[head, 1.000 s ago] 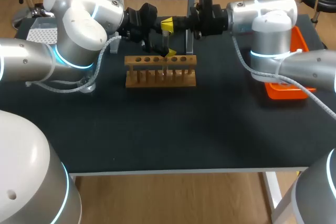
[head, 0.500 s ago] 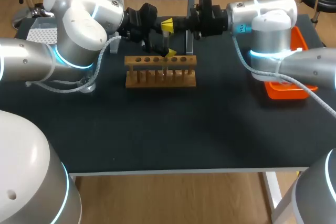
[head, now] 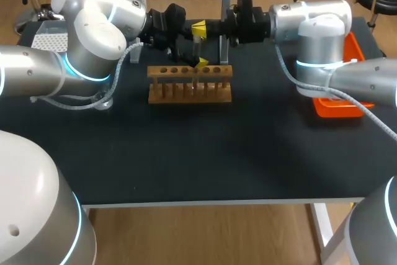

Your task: Invert the test tube, pick up the pipette, mount the tip to pipette, aspirate from beaker and dispense into the tube, eject the tip, return the pipette, and cap with the stopper.

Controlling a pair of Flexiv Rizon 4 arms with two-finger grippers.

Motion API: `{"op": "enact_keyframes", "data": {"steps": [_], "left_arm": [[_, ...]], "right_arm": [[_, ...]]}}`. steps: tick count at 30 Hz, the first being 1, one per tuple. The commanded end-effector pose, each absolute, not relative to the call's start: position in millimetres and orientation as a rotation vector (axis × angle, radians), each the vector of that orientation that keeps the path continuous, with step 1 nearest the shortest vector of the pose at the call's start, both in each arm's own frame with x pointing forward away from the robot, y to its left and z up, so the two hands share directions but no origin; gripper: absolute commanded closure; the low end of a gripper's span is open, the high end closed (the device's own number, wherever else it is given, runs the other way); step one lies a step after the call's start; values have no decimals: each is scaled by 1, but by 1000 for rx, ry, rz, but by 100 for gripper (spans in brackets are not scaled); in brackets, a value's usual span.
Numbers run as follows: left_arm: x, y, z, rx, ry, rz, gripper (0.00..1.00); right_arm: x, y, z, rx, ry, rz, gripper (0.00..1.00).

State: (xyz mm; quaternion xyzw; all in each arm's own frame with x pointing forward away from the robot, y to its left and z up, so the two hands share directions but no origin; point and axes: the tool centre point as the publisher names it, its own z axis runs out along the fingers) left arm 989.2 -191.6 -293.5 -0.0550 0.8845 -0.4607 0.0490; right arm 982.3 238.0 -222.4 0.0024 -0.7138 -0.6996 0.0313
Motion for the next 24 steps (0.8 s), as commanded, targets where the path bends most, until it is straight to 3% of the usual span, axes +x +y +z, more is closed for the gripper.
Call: {"op": "enact_keyframes", "data": {"steps": [1,2,24], "left_arm": [[989,-192,-293,-168,2699,-1400,0],[989,-192,-293,-168,2699,-1400,0],[989,-192,-293,-168,2699,-1400,0]], "right_arm": [[980,233,-217,10,-2188,-2177,35],[980,233,-215,14,-2190,-2183,0],[982,164,-246,-137,-2472,-2065,0]]}}
